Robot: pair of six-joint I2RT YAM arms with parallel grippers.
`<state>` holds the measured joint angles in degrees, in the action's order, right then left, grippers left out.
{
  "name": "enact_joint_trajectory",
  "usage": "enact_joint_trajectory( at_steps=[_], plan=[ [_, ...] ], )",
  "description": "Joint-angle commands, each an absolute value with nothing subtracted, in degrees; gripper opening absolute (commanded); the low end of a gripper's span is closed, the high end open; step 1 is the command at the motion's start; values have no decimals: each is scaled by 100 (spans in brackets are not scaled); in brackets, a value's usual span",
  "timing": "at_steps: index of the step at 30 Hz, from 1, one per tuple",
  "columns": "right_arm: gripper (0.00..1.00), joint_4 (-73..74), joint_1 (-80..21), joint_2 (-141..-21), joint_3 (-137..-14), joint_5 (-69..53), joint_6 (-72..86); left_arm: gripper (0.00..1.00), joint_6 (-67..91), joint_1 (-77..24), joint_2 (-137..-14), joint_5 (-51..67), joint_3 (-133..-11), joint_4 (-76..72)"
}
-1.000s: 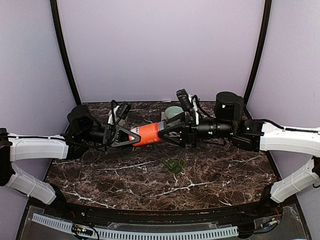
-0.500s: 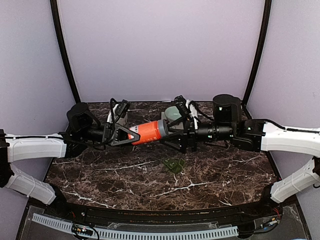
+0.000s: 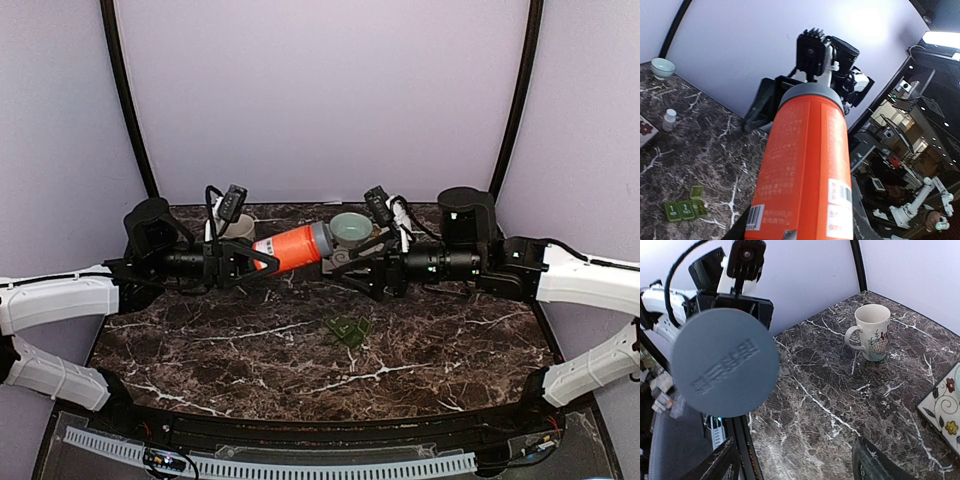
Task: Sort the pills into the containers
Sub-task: Pass from the right arm to the left, then unscrew the lid of the pill bottle.
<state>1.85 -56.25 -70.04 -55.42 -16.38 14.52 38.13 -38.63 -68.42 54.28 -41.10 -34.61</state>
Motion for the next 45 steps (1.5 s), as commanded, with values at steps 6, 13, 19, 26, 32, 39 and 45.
enact_joint_trajectory(
  at_steps=[6, 13, 19, 26, 32, 39, 45],
  plan=[
    [75, 26, -5519, -6704, -5548, -1587, 3755, 0, 2710, -3885, -6363, 3944, -3754, -3638],
    [75, -466, -5344, -6924, -5683, -2002, 4903, 0, 2458, -3892, -6399, 3885, -3517, -3830],
    [75, -740, -5206, -7348, -5974, -2075, 5099, 0, 2303, -3892, -6456, 3993, -3493, -3839],
    [78, -850, -5148, -7749, -6313, -2580, 5796, 0, 2135, -3899, -6460, 4064, -3555, -3691],
    [81, -818, -5144, -7971, -6523, -2684, 5819, 0, 2022, -3921, -6478, 4083, -3590, -3565],
    [81, -760, -5140, -8156, -6653, -2802, 5837, 0, 1867, -3968, -6515, 4087, -3677, -3399],
    [77, -634, -5138, -8329, -6848, -2870, 5759, 0, 1774, -4021, -6577, 4096, -3765, -3284]
  ],
)
